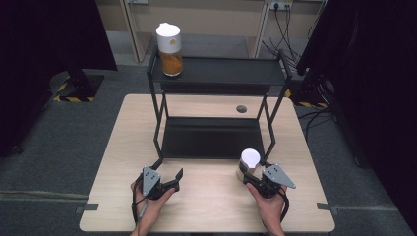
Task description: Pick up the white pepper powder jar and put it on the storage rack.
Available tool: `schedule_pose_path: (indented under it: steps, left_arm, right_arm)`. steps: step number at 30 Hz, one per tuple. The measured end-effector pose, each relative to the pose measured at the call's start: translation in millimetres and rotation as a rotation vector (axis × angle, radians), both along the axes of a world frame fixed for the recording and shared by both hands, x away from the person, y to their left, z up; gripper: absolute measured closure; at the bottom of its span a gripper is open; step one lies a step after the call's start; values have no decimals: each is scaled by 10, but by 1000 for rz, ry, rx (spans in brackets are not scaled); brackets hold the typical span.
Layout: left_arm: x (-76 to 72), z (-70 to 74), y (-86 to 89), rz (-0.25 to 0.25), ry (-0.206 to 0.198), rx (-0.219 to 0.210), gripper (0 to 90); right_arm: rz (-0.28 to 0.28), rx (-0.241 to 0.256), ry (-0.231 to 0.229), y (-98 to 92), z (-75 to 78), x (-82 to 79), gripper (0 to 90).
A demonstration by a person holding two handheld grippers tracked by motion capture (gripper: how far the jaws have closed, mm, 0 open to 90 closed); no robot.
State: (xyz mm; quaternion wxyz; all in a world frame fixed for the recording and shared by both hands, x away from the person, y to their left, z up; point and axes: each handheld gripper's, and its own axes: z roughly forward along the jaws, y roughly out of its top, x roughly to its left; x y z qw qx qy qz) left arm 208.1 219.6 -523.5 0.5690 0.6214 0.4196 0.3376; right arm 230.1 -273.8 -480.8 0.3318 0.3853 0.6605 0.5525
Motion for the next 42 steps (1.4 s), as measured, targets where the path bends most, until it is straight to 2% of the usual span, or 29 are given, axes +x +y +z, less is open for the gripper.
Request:
schedule_pose_path:
  steps: [8, 18, 28, 42]
  left_arm:
    - [-5, 1, -5, -2, -4, 9, 135]
    - [-6, -5, -5, 1, -4, 1, 135]
    - [0, 5, -5, 1, 1, 5, 135]
    - [-2, 1, -9, 3, -1, 2, 134]
  right_arm:
    - [1, 2, 5, -13, 39, -18, 307]
    - [-6, 46, -71, -37, 224, -111, 308]
    - [-7, 69, -108, -25, 477, -45, 308]
    - [-13, 83, -162, 3, 713, 25, 308]
